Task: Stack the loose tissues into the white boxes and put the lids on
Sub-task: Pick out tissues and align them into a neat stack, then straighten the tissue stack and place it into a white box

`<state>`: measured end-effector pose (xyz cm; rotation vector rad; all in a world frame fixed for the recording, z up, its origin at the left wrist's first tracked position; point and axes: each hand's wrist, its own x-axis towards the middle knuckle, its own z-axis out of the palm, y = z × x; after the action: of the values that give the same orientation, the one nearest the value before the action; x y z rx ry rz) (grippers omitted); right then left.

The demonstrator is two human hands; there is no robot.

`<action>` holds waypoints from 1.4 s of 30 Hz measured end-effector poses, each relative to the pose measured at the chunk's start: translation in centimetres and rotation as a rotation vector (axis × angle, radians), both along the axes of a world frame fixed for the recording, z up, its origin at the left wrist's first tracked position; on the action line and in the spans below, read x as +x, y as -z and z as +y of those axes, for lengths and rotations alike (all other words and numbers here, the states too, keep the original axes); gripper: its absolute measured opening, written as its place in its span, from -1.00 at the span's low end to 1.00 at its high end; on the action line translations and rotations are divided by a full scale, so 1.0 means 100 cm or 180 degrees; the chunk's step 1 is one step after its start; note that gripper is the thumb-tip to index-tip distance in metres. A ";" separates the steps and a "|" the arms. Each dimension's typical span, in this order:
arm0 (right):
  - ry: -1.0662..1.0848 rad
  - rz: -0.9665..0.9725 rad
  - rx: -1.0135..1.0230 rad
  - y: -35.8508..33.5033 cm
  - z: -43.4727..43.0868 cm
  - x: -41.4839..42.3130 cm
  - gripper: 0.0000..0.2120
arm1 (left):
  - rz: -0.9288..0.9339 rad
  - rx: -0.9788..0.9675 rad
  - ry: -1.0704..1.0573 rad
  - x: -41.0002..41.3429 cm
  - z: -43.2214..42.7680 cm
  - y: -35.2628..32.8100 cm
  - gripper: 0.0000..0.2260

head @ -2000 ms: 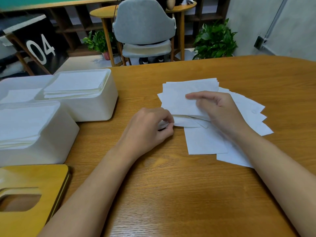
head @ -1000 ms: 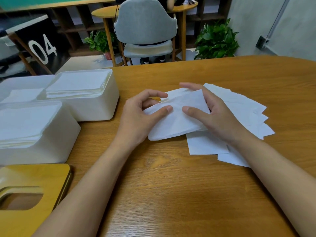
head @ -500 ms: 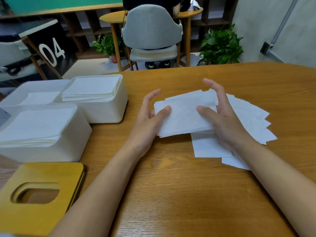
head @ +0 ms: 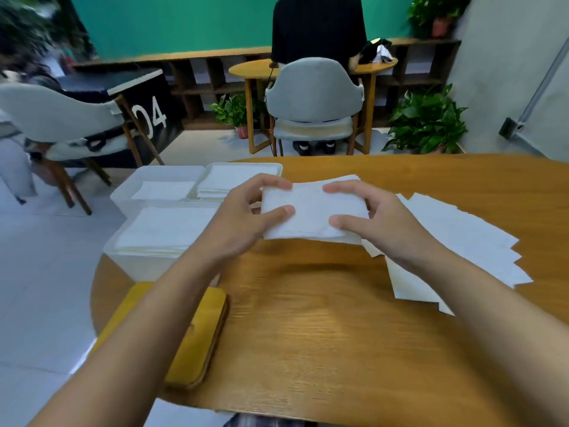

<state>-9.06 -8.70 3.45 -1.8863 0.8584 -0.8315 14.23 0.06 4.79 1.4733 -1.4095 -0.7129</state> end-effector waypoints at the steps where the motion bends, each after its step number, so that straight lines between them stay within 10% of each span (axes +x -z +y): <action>1: -0.0023 -0.0022 -0.0016 -0.004 0.003 0.013 -0.62 | -0.0003 -0.0064 -0.0077 0.011 0.006 -0.006 -0.79; 15: -0.0267 -0.0021 0.0198 -0.035 -0.015 0.210 -0.65 | -0.0279 0.0178 -0.0987 0.198 0.030 -0.039 -0.77; 30: -0.0475 0.1781 -0.1015 -0.020 -0.051 0.324 -0.54 | -0.2636 0.0884 -0.0885 0.296 -0.018 -0.024 -0.78; 42: -0.0586 0.2893 -0.1499 -0.030 -0.053 0.341 -0.62 | -0.3017 0.1380 -0.0658 0.298 -0.036 -0.016 -0.77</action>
<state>25.06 -13.95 6.48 -2.7755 1.0359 0.0004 44.07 -3.50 6.35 2.4485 -1.7953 -0.1570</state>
